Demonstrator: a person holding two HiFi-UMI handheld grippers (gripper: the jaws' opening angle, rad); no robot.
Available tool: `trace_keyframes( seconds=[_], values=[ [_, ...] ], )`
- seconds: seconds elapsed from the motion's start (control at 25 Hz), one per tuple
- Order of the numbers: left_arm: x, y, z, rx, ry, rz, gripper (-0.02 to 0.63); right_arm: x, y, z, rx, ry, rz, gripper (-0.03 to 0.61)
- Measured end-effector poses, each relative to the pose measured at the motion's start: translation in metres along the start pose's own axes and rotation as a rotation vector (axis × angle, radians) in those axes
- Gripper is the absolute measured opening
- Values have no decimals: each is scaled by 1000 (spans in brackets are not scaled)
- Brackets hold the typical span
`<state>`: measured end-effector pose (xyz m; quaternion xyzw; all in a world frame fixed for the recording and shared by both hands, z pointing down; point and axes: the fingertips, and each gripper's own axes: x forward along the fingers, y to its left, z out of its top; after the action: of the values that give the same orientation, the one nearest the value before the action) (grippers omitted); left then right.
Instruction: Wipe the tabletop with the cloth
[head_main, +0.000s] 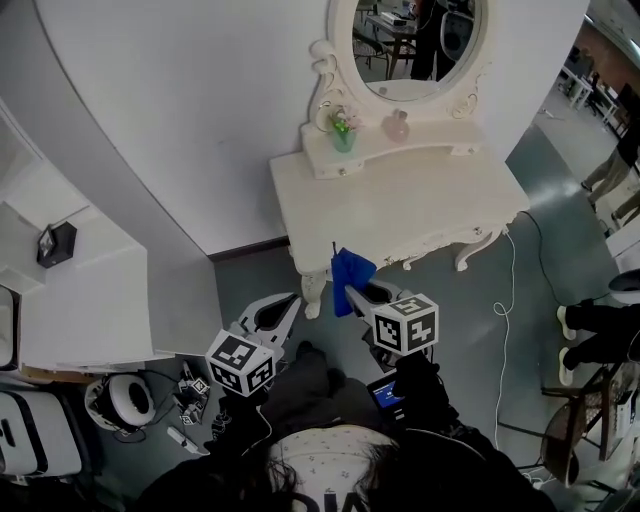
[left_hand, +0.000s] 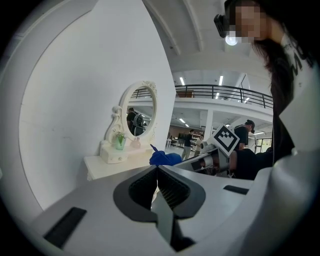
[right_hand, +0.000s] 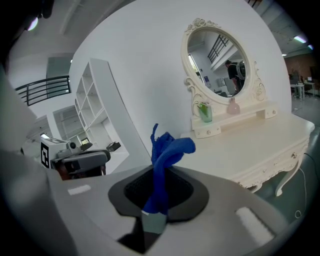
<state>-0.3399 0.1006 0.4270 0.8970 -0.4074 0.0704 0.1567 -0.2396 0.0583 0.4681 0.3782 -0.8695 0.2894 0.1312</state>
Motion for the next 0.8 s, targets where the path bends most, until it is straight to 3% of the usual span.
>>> trace_keyframes(
  seconds=[0.44,0.8],
  values=[
    [27,27,7,-1,9,34,0,30,-24,34,-25,-7,27,64],
    [86,80,19,-36,15,64,0,102,-64,53,-72,135,67,64]
  ],
)
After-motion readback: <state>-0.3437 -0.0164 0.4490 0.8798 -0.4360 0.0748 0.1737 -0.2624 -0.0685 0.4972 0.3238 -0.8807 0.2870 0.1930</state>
